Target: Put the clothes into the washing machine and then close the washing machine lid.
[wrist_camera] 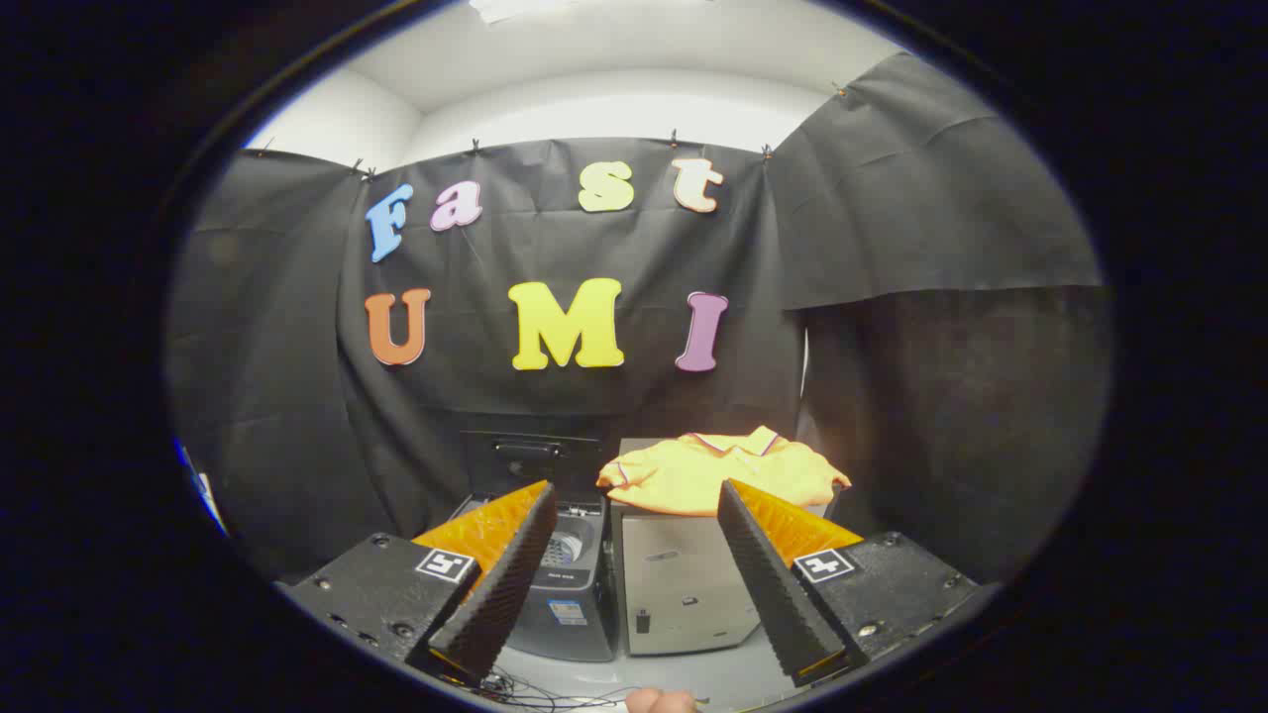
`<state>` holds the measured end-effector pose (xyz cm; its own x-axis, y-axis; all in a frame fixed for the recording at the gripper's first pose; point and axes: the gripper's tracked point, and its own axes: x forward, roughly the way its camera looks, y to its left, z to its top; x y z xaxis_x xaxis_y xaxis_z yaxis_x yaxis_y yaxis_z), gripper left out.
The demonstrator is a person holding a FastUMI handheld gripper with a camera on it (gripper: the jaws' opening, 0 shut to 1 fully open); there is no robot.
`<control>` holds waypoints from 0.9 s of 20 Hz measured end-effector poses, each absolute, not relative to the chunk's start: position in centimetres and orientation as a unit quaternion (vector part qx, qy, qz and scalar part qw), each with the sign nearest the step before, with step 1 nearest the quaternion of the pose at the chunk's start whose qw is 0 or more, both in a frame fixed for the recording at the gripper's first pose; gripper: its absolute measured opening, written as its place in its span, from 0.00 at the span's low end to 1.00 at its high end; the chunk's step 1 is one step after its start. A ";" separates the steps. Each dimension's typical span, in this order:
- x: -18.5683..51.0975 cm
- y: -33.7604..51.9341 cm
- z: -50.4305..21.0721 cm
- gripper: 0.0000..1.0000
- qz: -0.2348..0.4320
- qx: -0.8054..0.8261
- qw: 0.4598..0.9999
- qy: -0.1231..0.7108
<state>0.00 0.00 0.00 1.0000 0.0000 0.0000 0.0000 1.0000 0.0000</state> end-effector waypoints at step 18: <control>0.5 0.8 0.0 1.00 -0.011 0.004 1.000 0.008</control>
<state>0.48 0.76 0.01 0.9996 -0.0215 -0.0159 0.0217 0.9997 0.0085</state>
